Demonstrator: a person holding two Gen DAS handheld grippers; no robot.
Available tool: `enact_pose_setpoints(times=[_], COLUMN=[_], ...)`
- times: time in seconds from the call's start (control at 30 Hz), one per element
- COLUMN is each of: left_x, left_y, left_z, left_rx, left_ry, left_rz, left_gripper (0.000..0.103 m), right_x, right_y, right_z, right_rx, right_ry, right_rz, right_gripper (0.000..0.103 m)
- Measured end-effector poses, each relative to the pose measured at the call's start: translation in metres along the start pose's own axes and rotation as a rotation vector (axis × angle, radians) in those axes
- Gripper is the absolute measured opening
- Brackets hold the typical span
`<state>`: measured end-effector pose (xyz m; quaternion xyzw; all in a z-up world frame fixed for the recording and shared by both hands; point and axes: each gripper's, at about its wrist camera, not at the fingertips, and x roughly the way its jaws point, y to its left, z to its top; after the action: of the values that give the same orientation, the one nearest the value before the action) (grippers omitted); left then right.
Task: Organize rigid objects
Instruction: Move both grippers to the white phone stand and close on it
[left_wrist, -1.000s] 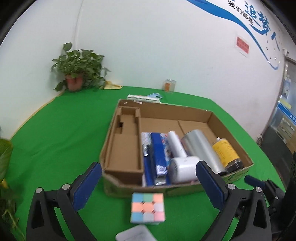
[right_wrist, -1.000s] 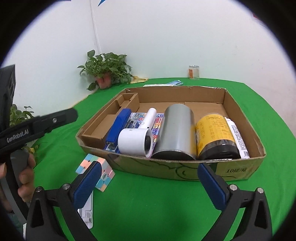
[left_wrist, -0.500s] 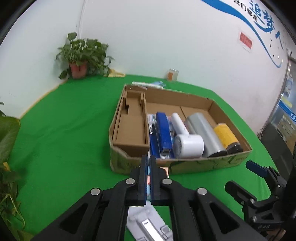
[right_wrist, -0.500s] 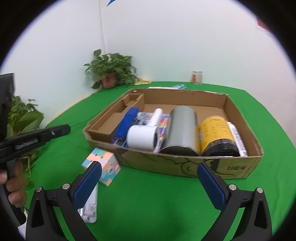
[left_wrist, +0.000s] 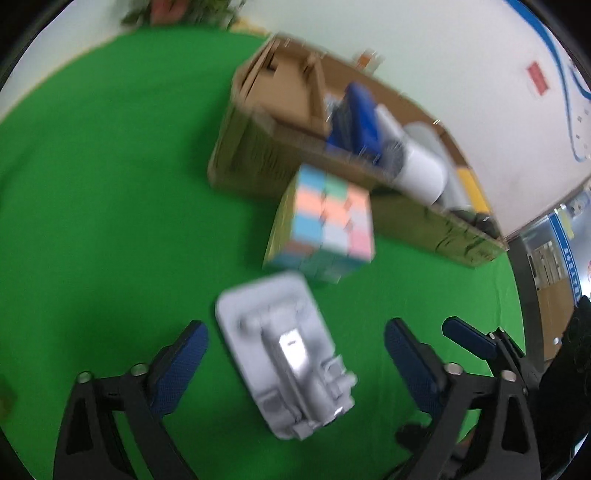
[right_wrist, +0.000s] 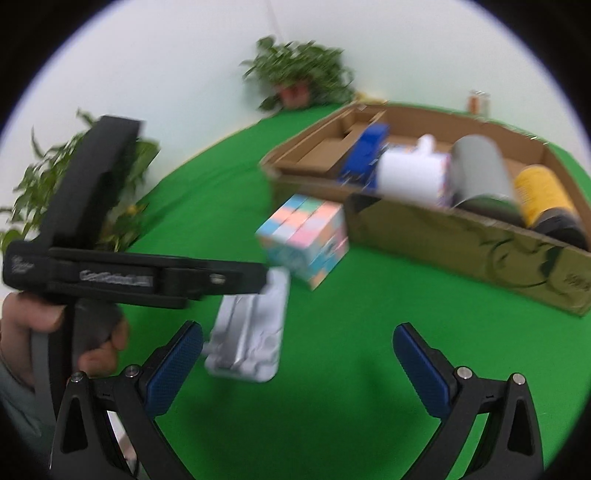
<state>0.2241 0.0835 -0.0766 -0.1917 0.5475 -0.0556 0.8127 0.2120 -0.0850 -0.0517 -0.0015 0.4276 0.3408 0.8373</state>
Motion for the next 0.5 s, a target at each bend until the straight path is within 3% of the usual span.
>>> enact_pose_setpoints(times=[0.03, 0.13, 0.2, 0.27, 0.4, 0.5], left_x=[0.009, 0.014, 0.019, 0.022, 0.037, 0.047], left_y=[0.003, -0.002, -0.011, -0.021, -0.05, -0.063], left_z=[-0.004, -0.013, -0.016, -0.019, -0.027, -0.033], left_rx=[-0.02, -0.012, 0.024, 0.017, 0.022, 0.006], left_ry=[0.033, 0.02, 0.035, 0.061, 0.134, 0.202], left_rz=[-0.016, -0.001, -0.004, -0.068, -0.209, -0.31], left_gripper=[0.079, 0.077, 0.067, 0.06, 0.059, 0.059], right_x=[0.002, 0.002, -0.001, -0.005, -0.013, -0.019], right_y=[0.002, 0.003, 0.001, -0.002, -0.008, -0.016], right_z=[-0.003, -0.011, -0.017, -0.026, -0.039, -0.045], right_rx=[-0.006, -0.013, -0.019, -0.031, -0.036, -0.014], right_ry=[0.01, 0.035, 0.047, 0.055, 0.057, 0.055], right_rz=[0.012, 0.051, 0.076, 0.09, 0.074, 0.012], right_gripper=[0.102, 0.102, 0.102, 0.102, 0.102, 0.102])
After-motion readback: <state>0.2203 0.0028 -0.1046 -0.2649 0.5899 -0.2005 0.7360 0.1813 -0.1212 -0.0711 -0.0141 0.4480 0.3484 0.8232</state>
